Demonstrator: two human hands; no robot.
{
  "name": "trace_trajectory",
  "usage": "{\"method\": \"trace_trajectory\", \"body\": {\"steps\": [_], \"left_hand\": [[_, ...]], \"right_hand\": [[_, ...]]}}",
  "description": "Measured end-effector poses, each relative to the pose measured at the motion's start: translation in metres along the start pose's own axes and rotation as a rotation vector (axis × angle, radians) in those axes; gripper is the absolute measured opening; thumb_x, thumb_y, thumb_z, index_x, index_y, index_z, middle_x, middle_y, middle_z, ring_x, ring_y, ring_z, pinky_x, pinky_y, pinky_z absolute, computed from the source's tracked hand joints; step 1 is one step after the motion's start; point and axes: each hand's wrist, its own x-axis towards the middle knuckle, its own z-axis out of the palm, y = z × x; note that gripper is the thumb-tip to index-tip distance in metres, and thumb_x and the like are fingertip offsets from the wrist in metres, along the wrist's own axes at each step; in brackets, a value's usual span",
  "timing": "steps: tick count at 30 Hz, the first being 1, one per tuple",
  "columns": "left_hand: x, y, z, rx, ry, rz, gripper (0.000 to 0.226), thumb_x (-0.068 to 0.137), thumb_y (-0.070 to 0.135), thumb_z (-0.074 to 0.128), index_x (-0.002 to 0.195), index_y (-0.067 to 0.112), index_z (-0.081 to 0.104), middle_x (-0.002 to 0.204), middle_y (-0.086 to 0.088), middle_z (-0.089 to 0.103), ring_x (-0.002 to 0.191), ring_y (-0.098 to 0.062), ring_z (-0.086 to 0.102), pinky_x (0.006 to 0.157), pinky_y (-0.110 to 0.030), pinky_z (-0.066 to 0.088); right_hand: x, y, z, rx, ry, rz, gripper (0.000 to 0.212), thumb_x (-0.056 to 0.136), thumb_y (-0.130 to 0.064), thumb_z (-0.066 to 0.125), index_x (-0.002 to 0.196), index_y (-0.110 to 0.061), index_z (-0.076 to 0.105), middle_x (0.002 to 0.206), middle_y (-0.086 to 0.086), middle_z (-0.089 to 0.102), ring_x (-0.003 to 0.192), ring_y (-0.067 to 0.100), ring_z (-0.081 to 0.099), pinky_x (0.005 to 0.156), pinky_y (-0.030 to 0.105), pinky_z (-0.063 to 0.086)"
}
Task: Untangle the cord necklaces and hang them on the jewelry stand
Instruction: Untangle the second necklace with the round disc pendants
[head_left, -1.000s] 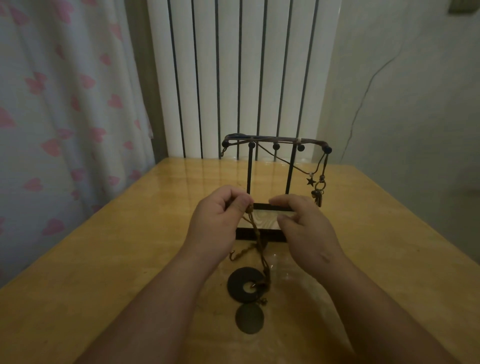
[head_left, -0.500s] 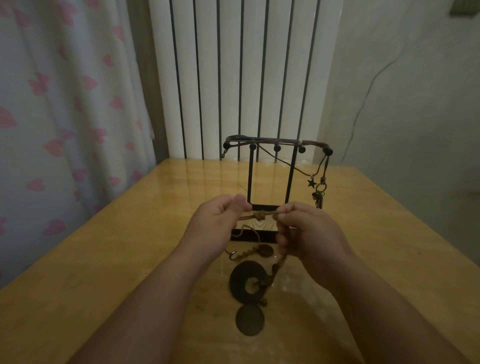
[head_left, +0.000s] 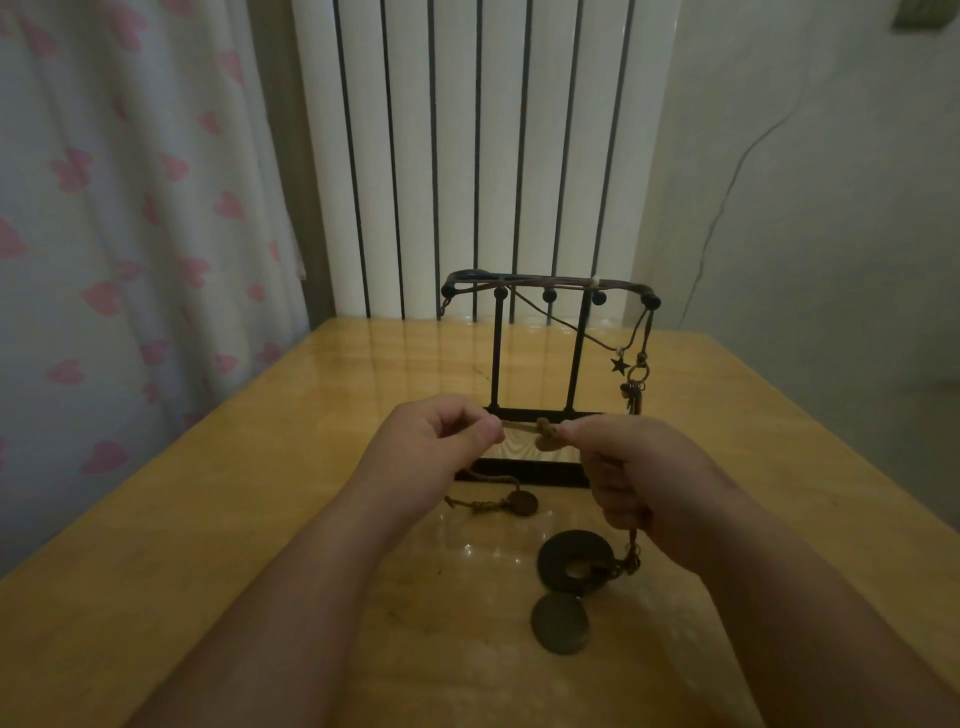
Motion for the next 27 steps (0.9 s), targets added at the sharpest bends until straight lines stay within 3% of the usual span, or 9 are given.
{"method": "trace_trajectory", "body": {"steps": [6, 10, 14, 18, 23, 27], "left_hand": [[-0.0003, 0.0004, 0.0025, -0.023, 0.027, 0.016, 0.015, 0.094, 0.027, 0.063, 0.082, 0.030, 0.072, 0.067, 0.018, 0.064, 0.067, 0.005, 0.057, 0.065, -0.020, 0.040], [-0.0004, -0.0015, 0.0030, -0.017, -0.004, 0.018, 0.012, 0.093, 0.028, 0.063, 0.087, 0.030, 0.074, 0.068, 0.020, 0.064, 0.068, 0.005, 0.057, 0.065, -0.019, 0.041], [-0.0009, -0.0012, 0.0003, -0.107, -0.022, -0.006, 0.015, 0.095, 0.017, 0.060, 0.094, 0.024, 0.074, 0.064, 0.022, 0.064, 0.059, 0.010, 0.056, 0.052, -0.008, 0.042], [-0.0006, 0.0002, 0.0010, -0.109, 0.023, -0.013, 0.017, 0.094, 0.012, 0.061, 0.095, 0.025, 0.074, 0.073, 0.015, 0.067, 0.061, 0.010, 0.058, 0.052, -0.007, 0.043], [0.0003, 0.0008, 0.0025, -0.130, 0.094, -0.033, 0.018, 0.095, 0.013, 0.061, 0.093, 0.025, 0.074, 0.081, 0.011, 0.069, 0.066, 0.009, 0.061, 0.053, -0.010, 0.045], [0.0007, 0.0014, 0.0025, -0.122, 0.133, -0.051, 0.017, 0.096, 0.016, 0.060, 0.095, 0.026, 0.074, 0.089, 0.009, 0.070, 0.080, -0.002, 0.061, 0.060, -0.013, 0.043]], "right_hand": [[0.0007, 0.0048, 0.0066, 0.059, -0.031, -0.052, 0.022, 0.094, -0.022, 0.054, 0.104, -0.013, 0.071, 0.087, 0.005, 0.064, 0.070, 0.017, 0.052, 0.060, 0.028, 0.046], [-0.0007, 0.0038, 0.0065, -0.007, -0.052, -0.098, 0.017, 0.092, -0.028, 0.061, 0.097, -0.022, 0.076, 0.080, -0.002, 0.067, 0.063, 0.010, 0.051, 0.056, 0.023, 0.043], [-0.0024, 0.0056, 0.0058, -0.016, 0.036, -0.168, 0.011, 0.089, -0.024, 0.065, 0.093, -0.023, 0.075, 0.094, 0.005, 0.071, 0.077, 0.017, 0.060, 0.066, 0.028, 0.050], [0.0000, 0.0054, 0.0070, -0.032, 0.158, -0.230, 0.013, 0.081, -0.018, 0.073, 0.091, -0.026, 0.072, 0.095, -0.002, 0.071, 0.092, 0.018, 0.069, 0.075, 0.031, 0.060], [-0.0023, 0.0031, 0.0082, -0.039, 0.130, -0.274, 0.023, 0.081, -0.008, 0.073, 0.096, -0.025, 0.071, 0.097, -0.001, 0.071, 0.092, 0.014, 0.069, 0.072, 0.025, 0.059], [-0.0029, 0.0015, 0.0092, -0.042, 0.088, -0.273, 0.023, 0.078, -0.004, 0.074, 0.092, -0.021, 0.070, 0.092, 0.001, 0.071, 0.088, 0.012, 0.070, 0.071, 0.025, 0.058]]}}
